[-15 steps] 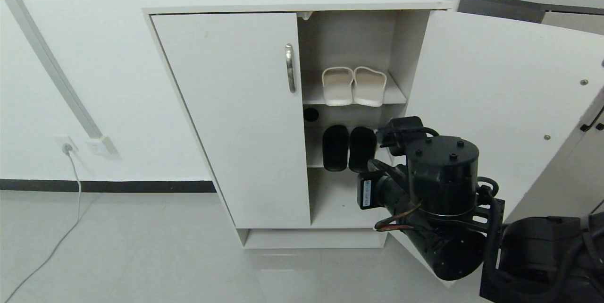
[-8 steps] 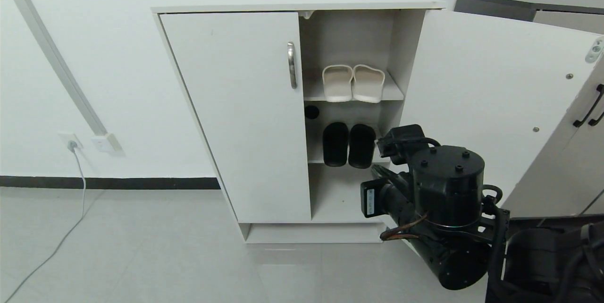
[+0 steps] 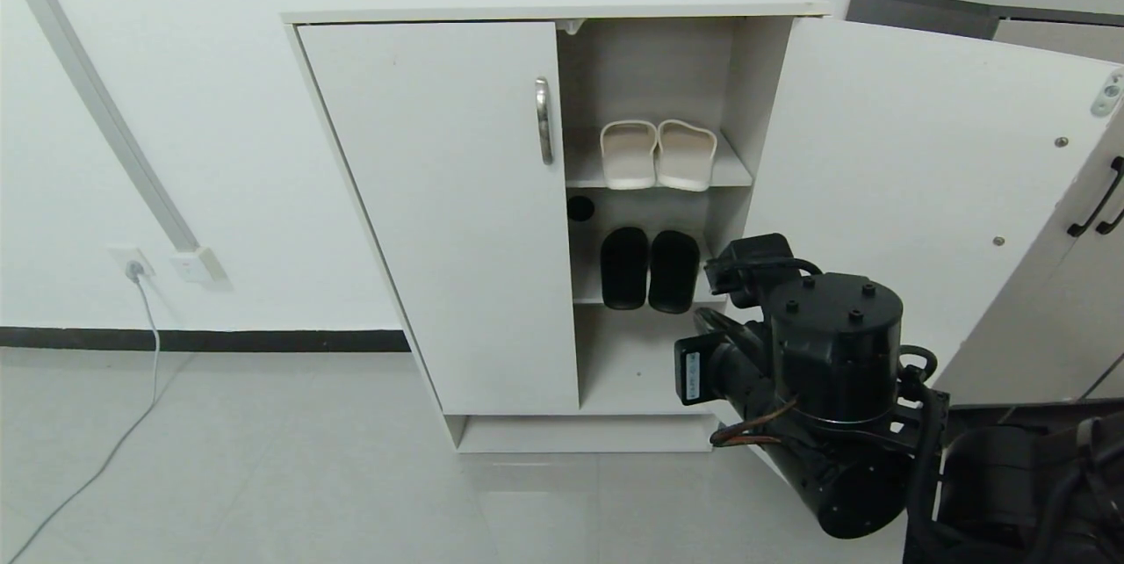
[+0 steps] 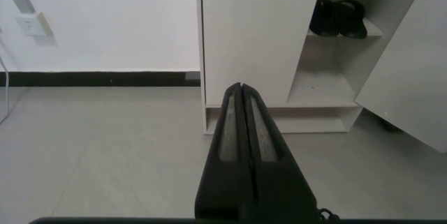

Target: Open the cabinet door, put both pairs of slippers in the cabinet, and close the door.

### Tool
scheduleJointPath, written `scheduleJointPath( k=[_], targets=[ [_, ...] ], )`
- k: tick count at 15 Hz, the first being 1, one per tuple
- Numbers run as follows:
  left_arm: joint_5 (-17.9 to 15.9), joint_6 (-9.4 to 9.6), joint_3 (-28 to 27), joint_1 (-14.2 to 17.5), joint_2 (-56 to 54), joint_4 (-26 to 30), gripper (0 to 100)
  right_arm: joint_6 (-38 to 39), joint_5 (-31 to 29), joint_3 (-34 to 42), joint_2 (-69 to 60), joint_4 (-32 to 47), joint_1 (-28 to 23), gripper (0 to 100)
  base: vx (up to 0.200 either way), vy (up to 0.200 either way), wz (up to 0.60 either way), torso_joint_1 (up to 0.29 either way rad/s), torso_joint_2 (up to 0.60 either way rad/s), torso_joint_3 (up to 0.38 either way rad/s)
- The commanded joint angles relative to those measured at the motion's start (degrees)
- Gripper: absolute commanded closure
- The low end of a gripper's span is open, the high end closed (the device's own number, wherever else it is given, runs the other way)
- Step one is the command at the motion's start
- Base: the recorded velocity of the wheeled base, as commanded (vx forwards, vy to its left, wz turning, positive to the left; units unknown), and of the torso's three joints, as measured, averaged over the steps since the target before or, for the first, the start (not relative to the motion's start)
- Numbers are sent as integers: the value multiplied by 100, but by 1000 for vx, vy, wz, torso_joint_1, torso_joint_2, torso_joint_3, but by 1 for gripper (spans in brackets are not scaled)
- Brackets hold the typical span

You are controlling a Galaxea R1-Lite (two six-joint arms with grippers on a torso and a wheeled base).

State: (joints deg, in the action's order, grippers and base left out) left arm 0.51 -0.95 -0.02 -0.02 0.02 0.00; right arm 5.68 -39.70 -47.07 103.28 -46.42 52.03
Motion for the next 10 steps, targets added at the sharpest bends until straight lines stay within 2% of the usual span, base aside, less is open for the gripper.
scheduleJointPath(
  k=[1, 5, 8, 10],
  targets=[
    [2, -2, 2, 2, 6, 0, 100, -6, 7, 13, 26, 2, 0, 100, 0, 0, 0, 0, 0, 0],
    [2, -2, 2, 2, -2, 0, 100, -14, -2, 22, 61, 19, -9, 100, 0, 0, 0, 1, -38, -46],
    [2, -2, -6, 2, -2, 0, 100, -6, -2, 22, 70, 19, -9, 100, 0, 0, 0, 18, -193, -323],
    [2, -2, 2, 2, -2, 0, 100, -6, -2, 31, 70, 19, -9, 100, 0, 0, 0, 56, -532, -361]
  ],
)
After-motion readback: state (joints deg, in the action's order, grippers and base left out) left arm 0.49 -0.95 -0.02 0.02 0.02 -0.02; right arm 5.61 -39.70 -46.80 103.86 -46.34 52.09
